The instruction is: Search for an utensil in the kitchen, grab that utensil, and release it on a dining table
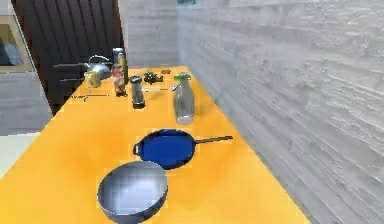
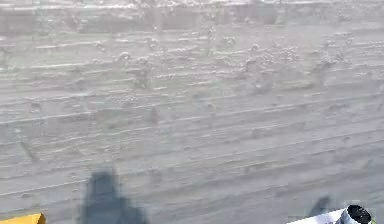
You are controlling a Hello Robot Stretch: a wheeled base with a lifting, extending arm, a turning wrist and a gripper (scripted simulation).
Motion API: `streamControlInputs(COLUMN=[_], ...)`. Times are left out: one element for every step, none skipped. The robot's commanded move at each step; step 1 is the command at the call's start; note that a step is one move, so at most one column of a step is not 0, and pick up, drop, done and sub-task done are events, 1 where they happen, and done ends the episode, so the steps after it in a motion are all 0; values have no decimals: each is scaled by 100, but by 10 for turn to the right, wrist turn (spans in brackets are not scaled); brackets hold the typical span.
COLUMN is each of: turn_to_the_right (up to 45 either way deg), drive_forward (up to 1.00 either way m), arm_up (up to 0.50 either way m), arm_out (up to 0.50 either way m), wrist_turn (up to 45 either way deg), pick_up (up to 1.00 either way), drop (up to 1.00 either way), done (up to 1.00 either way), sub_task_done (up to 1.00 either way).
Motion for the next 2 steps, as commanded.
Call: streamControlInputs(turn_to_the_right=[-450, -450], drive_forward=[0, 0], arm_up=[0, 0], arm_out=[0, 0], wrist_turn=[0, 0], pick_up=[0, 0], drop=[0, 0], done=[0, 0], sub_task_done=[0, 0])
